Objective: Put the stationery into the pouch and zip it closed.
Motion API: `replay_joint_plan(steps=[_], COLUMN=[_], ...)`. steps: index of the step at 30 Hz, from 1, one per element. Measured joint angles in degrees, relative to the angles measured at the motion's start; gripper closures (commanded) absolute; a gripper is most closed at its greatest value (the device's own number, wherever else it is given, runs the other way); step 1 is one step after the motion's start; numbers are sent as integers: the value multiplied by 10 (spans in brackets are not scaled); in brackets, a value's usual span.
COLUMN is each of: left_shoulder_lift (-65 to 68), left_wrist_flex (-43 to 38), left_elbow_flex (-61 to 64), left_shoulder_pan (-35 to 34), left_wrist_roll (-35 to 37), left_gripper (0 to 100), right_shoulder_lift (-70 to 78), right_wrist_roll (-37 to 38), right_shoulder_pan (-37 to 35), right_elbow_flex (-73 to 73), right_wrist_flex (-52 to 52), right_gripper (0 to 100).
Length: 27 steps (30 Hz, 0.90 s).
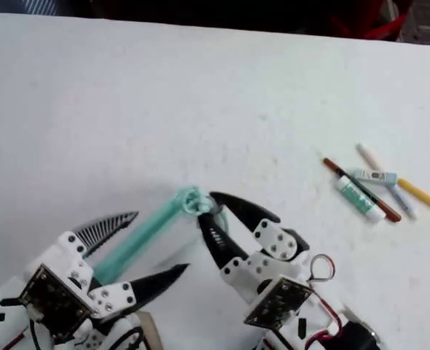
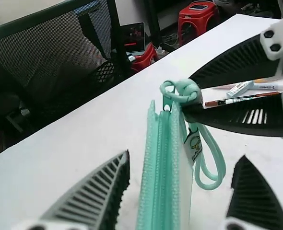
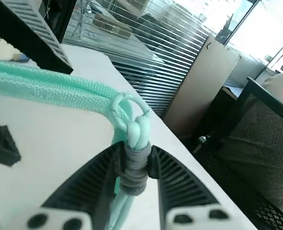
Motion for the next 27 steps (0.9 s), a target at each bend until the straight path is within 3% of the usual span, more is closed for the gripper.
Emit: replay_joint_plan(steps=[5, 8, 11, 17, 27], left_shoulder_lift=[0, 65, 156, 295, 299], left_wrist_flex=[0, 0, 11, 123, 143], left_elbow_flex=[0, -12, -56, -204, -243], left_shoulder_pan=[0, 0, 2, 6, 33], left_wrist_roll=[-22, -39, -68, -137, -149], left_gripper=[664, 671, 757, 968, 977], right_shoulder_lift=[0, 0, 0, -1, -1], right_wrist_roll=[1, -2, -2, -2, 0], right_shoulder_pan=[-55, -87, -91, -85, -29], right_elbow_flex=[-35, -50, -53, -53, -9], right_wrist_flex=[44, 68, 76, 83, 61], right_gripper=[980, 980, 980, 980, 980])
